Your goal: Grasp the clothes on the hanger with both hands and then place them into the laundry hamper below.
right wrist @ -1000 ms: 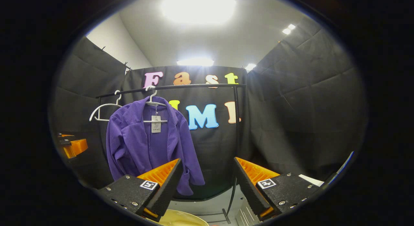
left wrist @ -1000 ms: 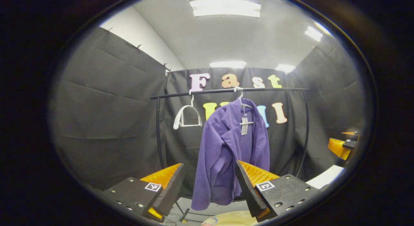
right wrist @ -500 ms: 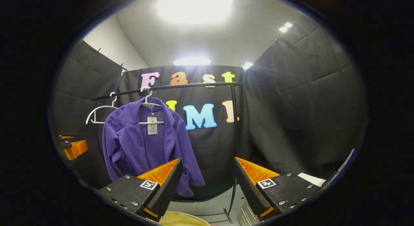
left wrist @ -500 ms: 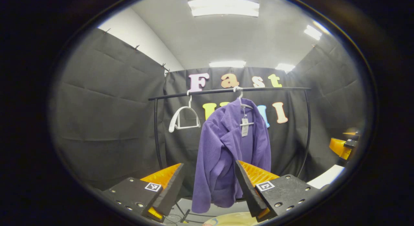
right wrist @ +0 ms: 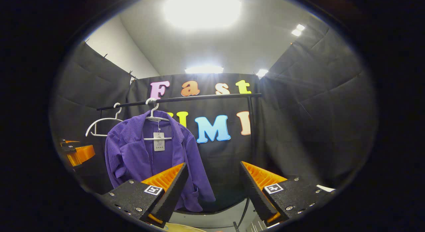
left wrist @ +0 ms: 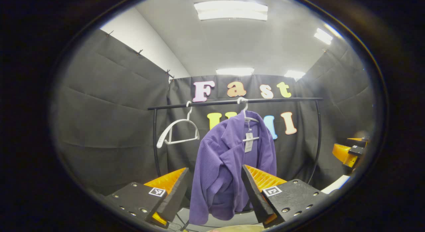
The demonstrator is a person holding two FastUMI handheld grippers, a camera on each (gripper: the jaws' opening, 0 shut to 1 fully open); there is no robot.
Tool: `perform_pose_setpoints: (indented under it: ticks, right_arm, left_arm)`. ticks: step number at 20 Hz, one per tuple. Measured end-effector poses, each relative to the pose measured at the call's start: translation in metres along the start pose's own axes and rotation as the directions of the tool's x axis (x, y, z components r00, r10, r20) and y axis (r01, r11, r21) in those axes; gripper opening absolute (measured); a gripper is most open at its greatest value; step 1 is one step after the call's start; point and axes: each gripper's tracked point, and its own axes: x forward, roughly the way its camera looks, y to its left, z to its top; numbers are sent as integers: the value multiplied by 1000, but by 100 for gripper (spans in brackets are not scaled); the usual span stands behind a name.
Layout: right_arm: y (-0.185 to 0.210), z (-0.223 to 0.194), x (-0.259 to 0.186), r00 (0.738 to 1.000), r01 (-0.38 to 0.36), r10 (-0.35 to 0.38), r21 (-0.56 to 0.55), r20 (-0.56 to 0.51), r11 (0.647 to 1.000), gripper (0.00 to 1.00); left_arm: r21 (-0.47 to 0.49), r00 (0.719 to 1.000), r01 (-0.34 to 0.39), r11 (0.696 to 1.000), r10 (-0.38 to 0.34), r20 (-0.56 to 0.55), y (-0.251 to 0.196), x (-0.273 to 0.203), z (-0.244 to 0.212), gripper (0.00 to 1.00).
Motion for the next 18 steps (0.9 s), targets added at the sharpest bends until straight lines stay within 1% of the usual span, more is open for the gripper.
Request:
perform_pose_setpoints:
  ticks: [1, 3, 5, 9, 11, 13, 16, 17, 18]
  right_arm:
    - [3, 3, 9, 1000, -17, 17, 5, 5, 1000, 95]
    - [8, 10, 27, 998, -55, 55, 23, 20, 998, 93]
    - [15, 13, 46, 995, -97, 96, 33, 31, 995, 95]
    - [30, 10, 79, 985, -173, 172, 62, 15, 983, 95]
    - [32, 9, 94, 981, -196, 195, 65, 18, 979, 95]
    - [38, 7, 110, 975, -221, 220, 66, 21, 973, 95]
    - [46, 5, 137, 965, -260, 259, 72, 30, 963, 95]
    - [49, 4, 147, 963, -270, 268, 76, 34, 960, 93]
    - [53, 3, 155, 959, -283, 281, 79, 35, 956, 95]
  left_arm:
    - [-5, 1000, -3, 1000, 3, 2, -3, 5, 4, 94]
    - [-17, 1000, -10, 1000, 10, 5, -6, 7, 10, 85]
    - [-24, 1000, -19, 1000, 19, 7, -16, 19, 14, 85]
    - [-31, 1000, -22, 999, 21, -17, -39, 57, 7, 85]
    - [-61, 999, -36, 998, 34, -36, -47, 75, 0, 85]
    - [-81, 998, -26, 996, 22, -53, -61, 92, -7, 85]
    - [-63, 996, -40, 997, 35, -79, -68, 119, -20, 85]
    - [-54, 995, -52, 997, 47, -87, -69, 125, -23, 89]
    - [-50, 994, -67, 997, 62, -93, -70, 131, -28, 89]
